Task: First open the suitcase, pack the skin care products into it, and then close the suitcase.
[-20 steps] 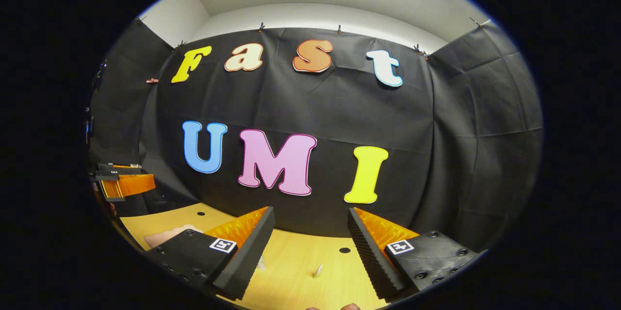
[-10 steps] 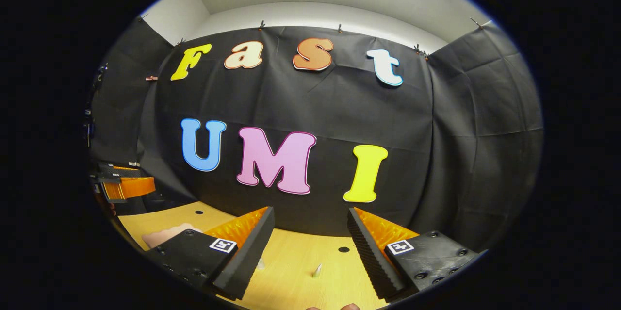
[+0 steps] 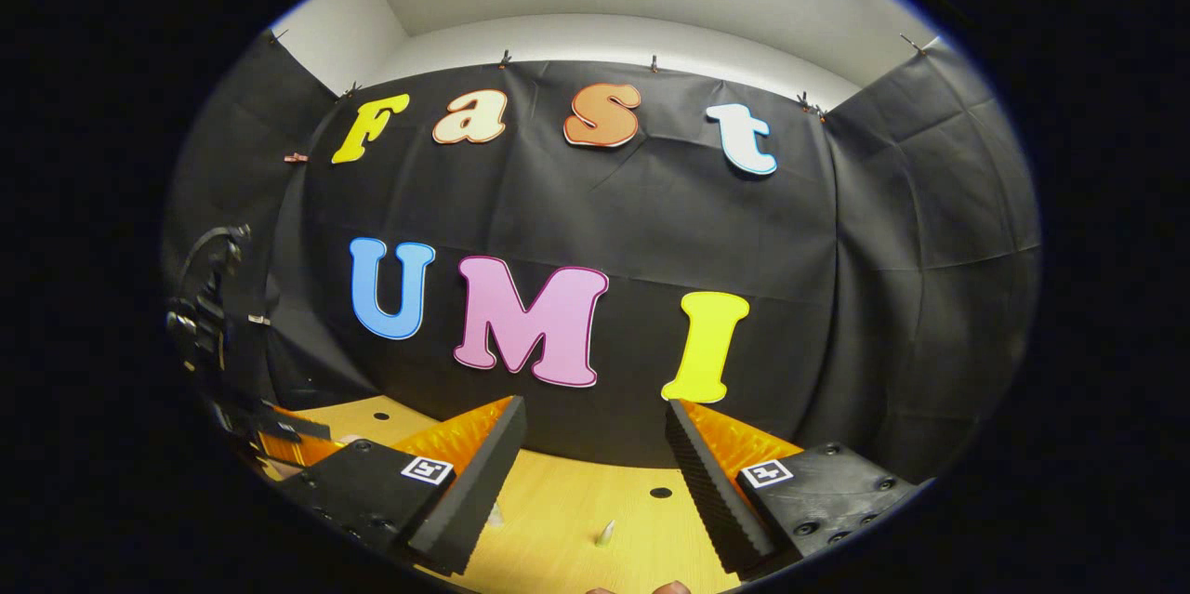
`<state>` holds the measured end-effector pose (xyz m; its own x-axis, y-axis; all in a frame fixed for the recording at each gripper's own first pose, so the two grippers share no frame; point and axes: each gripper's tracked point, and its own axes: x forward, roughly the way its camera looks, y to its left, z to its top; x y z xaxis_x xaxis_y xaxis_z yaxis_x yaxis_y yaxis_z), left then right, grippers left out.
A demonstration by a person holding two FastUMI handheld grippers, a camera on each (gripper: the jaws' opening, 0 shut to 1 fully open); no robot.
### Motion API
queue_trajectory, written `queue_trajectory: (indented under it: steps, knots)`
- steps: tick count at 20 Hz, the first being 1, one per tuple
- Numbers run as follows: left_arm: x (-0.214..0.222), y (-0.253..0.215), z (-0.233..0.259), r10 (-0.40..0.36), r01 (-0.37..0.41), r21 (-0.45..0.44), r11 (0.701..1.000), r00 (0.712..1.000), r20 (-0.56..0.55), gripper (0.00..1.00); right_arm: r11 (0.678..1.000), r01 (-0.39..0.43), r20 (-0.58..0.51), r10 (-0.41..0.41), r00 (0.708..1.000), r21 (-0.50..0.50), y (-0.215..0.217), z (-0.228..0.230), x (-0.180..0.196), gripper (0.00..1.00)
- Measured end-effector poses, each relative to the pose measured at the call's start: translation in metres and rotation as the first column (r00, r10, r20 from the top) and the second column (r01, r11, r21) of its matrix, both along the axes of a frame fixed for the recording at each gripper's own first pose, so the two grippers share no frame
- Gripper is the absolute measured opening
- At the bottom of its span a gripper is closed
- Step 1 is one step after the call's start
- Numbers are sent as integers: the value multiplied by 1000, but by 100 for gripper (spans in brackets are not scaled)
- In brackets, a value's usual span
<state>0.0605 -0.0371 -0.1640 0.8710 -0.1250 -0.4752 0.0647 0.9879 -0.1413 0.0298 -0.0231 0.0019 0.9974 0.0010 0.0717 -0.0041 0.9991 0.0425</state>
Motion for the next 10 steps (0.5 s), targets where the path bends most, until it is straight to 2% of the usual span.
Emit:
queue_trajectory:
  steps: [3,5,6,7,8,10]
  knots:
    - [16,-13,-55,-10,17,42,999,985,-171,96,1000,1,-16,-1,1000,17,-19,-23,15,96]
    - [16,-20,-89,8,12,72,997,959,-282,96,999,23,-47,-21,999,28,-39,-41,19,96]
    - [20,-26,-107,13,10,67,998,943,-332,92,999,22,-51,-20,998,49,-47,-47,19,96]
    - [26,-30,-123,18,7,66,998,928,-371,97,997,22,-62,-18,998,67,-54,-56,20,96]
    - [30,-33,-140,27,5,78,997,914,-404,96,997,32,-85,-26,996,73,-65,-68,22,96]
    - [32,-24,-174,77,-8,139,990,862,-501,96,998,50,-128,-45,991,31,-85,-89,26,96]
